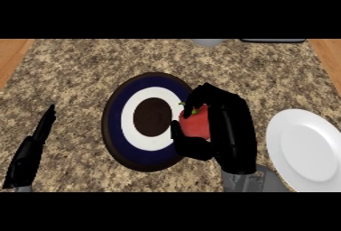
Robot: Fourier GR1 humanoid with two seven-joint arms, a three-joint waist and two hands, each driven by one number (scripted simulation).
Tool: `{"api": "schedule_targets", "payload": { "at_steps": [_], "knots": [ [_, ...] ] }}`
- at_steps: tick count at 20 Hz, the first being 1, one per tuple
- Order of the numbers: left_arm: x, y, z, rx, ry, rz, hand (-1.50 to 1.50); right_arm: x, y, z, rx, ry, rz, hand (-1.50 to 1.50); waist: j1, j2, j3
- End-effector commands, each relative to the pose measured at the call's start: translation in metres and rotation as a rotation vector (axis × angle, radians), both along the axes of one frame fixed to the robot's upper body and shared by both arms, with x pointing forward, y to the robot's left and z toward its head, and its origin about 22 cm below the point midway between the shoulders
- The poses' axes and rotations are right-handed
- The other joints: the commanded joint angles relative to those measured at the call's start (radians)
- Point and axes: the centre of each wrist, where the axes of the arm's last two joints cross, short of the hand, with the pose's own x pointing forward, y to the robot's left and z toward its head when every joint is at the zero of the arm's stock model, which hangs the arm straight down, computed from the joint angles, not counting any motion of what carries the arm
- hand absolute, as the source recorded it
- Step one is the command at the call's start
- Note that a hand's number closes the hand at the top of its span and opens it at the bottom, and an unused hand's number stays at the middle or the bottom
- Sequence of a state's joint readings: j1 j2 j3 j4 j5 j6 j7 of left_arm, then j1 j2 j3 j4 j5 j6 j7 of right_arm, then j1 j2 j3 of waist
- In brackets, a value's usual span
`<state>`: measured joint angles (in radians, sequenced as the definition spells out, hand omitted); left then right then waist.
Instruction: Pick the bell pepper from the plate and place it in the plate
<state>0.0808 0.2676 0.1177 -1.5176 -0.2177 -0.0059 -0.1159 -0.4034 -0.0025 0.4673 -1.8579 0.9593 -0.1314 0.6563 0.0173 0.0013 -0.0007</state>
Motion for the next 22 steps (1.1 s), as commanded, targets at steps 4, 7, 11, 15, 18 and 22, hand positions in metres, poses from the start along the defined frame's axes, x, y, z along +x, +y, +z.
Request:
{"api": "schedule_targets", "payload": {
  "at_steps": [4, 7, 11, 15, 18, 22],
  "knots": [
    [0.01, 0.014, -0.004, 0.009, -0.015, -0.008, 0.0, 0.036, 0.053, -0.04, -0.047, 0.116, 0.022, 1.5, 0.007, 0.004, 0.0],
    [0.007, 0.008, 0.004, 0.014, -0.004, -0.014, 0.0, 0.053, 0.071, -0.046, -0.045, 0.154, 0.029, 1.5, 0.016, 0.004, 0.0],
    [0.019, -0.01, 0.01, 0.002, -0.022, -0.031, 0.0, 0.064, 0.075, -0.056, 0.05, 0.251, 0.095, 1.5, 0.021, 0.007, 0.001],
    [-0.001, 0.003, -0.017, 0.0, -0.009, -0.023, 0.0, 0.073, 0.082, -0.054, 0.171, 0.313, -0.033, -1.5, 0.02, 0.005, 0.0],
    [-0.001, 0.006, -0.004, 0.001, -0.008, -0.026, 0.0, 0.086, 0.085, -0.081, 0.15, 0.279, -0.065, -1.5, 0.031, 0.007, 0.0],
    [0.009, 0.021, 0.015, -0.008, -0.005, -0.022, 0.0, 0.085, 0.087, -0.058, 0.284, 0.195, -0.014, -1.5, 0.009, 0.002, 0.001]
  ]
}}
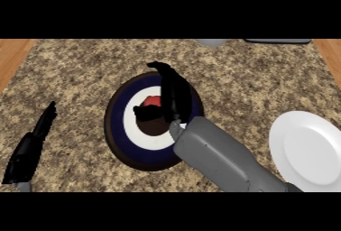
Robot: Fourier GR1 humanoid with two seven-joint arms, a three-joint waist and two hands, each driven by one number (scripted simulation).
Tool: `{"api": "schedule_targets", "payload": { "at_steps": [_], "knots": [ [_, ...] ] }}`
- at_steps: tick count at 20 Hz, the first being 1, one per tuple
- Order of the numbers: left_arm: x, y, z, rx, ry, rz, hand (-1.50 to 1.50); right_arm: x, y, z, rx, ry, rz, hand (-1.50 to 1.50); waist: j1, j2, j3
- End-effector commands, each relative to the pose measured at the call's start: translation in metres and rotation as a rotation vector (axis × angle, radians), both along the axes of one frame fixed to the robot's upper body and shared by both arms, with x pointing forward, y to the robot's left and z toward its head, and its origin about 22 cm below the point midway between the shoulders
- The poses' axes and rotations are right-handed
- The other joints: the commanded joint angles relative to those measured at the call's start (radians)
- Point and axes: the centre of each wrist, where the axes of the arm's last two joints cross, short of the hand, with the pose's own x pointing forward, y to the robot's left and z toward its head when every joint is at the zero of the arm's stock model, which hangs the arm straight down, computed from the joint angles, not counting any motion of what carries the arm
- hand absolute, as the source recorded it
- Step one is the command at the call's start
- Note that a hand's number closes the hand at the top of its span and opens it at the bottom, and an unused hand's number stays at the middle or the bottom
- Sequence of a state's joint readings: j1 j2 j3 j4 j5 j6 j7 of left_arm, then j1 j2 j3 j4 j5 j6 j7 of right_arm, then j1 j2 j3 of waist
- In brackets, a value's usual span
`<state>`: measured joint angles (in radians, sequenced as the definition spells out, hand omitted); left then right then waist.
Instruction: Pick the bell pepper from the plate and place it in the plate
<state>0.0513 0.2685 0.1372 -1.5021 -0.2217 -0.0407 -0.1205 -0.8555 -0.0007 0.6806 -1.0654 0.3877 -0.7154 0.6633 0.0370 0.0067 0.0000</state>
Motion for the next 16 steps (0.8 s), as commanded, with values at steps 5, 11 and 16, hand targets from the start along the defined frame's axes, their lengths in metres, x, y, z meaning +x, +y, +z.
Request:
{"api": "schedule_targets", "payload": {
  "at_steps": [5, 11, 16],
  "knots": [
    [-0.019, 0.011, -0.003, 0.0, 0.006, 0.023, 0.0, -0.006, -0.013, -0.002, 0.297, -0.159, -0.18, -1.5, -0.016, -0.007, 0.001],
    [-0.01, 0.02, -0.005, 0.009, 0.005, 0.061, 0.0, -0.014, -0.073, -0.012, 0.437, -0.193, -0.311, -1.5, -0.048, -0.004, 0.001],
    [-0.014, 0.014, 0.008, 0.017, -0.011, 0.039, 0.0, -0.04, -0.125, -0.012, 0.582, -0.277, -0.293, -1.5, -0.038, -0.005, 0.003]
  ]
}}
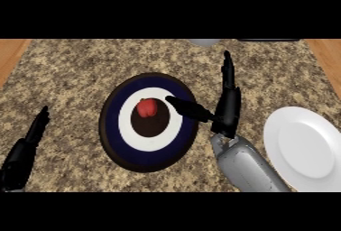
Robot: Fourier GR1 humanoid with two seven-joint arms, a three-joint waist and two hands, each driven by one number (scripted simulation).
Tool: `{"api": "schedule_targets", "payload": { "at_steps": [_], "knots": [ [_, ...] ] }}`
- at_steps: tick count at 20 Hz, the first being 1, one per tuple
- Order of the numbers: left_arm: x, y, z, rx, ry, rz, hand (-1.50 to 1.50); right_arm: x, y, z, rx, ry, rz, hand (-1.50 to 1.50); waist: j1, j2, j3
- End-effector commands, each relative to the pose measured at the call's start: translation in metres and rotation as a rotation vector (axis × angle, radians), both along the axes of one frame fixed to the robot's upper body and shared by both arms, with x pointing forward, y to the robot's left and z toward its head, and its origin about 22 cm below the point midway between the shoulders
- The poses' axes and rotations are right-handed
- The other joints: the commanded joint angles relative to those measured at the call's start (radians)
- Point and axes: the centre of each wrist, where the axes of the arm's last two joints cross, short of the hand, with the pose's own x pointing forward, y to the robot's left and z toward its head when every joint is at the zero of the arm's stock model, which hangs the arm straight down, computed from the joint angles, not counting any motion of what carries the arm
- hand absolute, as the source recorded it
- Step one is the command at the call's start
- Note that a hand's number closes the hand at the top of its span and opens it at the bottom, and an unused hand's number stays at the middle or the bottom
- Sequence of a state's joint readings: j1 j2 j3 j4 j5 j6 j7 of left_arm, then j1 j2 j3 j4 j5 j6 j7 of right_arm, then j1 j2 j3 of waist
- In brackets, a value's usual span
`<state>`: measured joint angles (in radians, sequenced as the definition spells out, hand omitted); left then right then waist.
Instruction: Pick the bell pepper from the plate and place it in the plate
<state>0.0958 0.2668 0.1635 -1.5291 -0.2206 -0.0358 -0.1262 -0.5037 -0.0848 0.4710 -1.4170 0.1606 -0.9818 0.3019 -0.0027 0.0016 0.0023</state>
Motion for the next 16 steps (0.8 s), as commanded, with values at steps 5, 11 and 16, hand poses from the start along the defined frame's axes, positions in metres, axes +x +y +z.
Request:
{"api": "schedule_targets", "payload": {
  "at_steps": [5, 11, 16],
  "knots": [
    [-0.005, -0.009, -0.02, -0.019, 0.012, 0.012, 0.0, -0.04, -0.105, -0.031, 0.063, -0.126, 0.015, -1.5, -0.005, 0.0, -0.001],
    [0.01, -0.002, 0.007, 0.0, 0.012, -0.003, 0.0, -0.048, -0.176, -0.081, 0.041, -0.143, 0.029, -1.5, 0.002, 0.0, -0.001],
    [0.002, -0.002, 0.002, -0.015, 0.012, -0.007, 0.0, -0.05, -0.178, -0.114, 0.043, -0.141, 0.024, -1.5, 0.005, -0.001, -0.002]
  ]
}}
